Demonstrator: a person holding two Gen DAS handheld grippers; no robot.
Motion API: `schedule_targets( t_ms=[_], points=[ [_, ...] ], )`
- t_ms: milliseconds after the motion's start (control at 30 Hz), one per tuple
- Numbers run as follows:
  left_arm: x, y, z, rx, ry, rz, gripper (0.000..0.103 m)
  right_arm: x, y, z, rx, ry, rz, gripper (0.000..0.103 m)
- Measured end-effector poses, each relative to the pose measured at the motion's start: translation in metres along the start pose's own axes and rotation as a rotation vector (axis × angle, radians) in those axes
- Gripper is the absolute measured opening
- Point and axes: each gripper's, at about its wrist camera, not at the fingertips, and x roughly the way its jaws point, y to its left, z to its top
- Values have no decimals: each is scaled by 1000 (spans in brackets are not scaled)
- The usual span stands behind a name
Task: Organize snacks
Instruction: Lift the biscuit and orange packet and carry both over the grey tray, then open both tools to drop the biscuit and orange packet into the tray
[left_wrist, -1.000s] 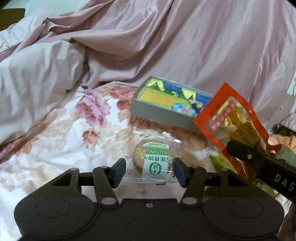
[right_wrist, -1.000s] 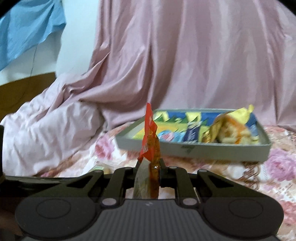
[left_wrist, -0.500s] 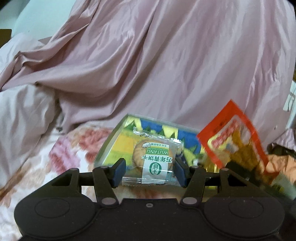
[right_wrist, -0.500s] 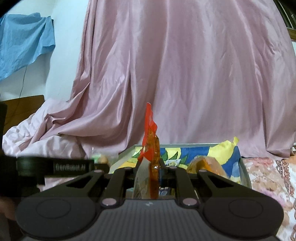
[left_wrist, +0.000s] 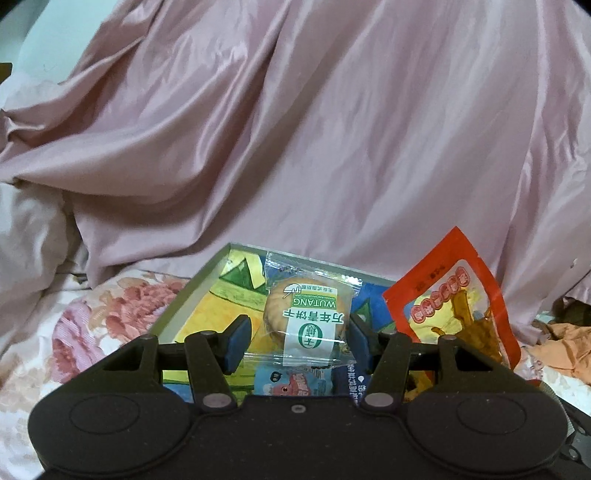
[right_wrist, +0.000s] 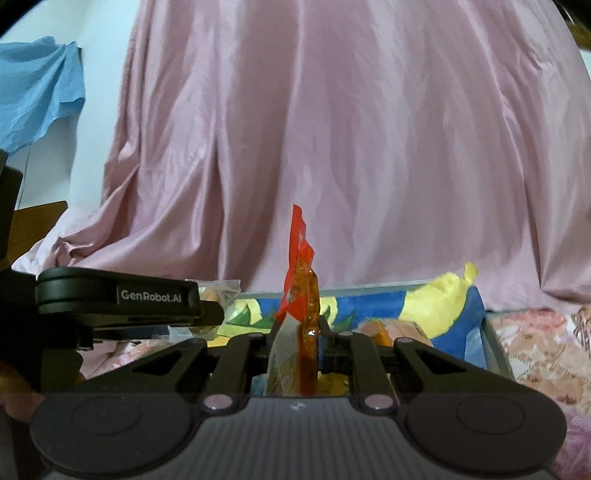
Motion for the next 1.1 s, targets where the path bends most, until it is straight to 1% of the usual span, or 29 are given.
schedule_targets(
  t_ms=[133, 233, 567, 833, 1000, 1067, 1100],
  points=[
    [17, -5, -3, 9, 31, 17, 58, 10, -16, -5, 76, 31, 5, 18],
    [26, -8, -8, -10, 53, 19, 58, 13, -24, -8, 110, 36, 19, 18],
    [34, -16, -15, 18, 81, 30, 59, 11, -30, -7, 130, 31, 20, 18],
    [39, -13, -16, 5, 105, 38, 59, 12, -31, -6, 129, 40, 24, 18],
    [40, -12, -19, -9, 129, 39, 59, 12, -28, -7, 93, 45, 18, 18],
    [40, -10, -19, -20, 131, 37, 60, 13, -26, -7, 78, 43, 13, 20],
    [39, -9, -18, -25, 129, 37, 61, 12, -25, -7, 71, 40, 11, 22]
  ],
)
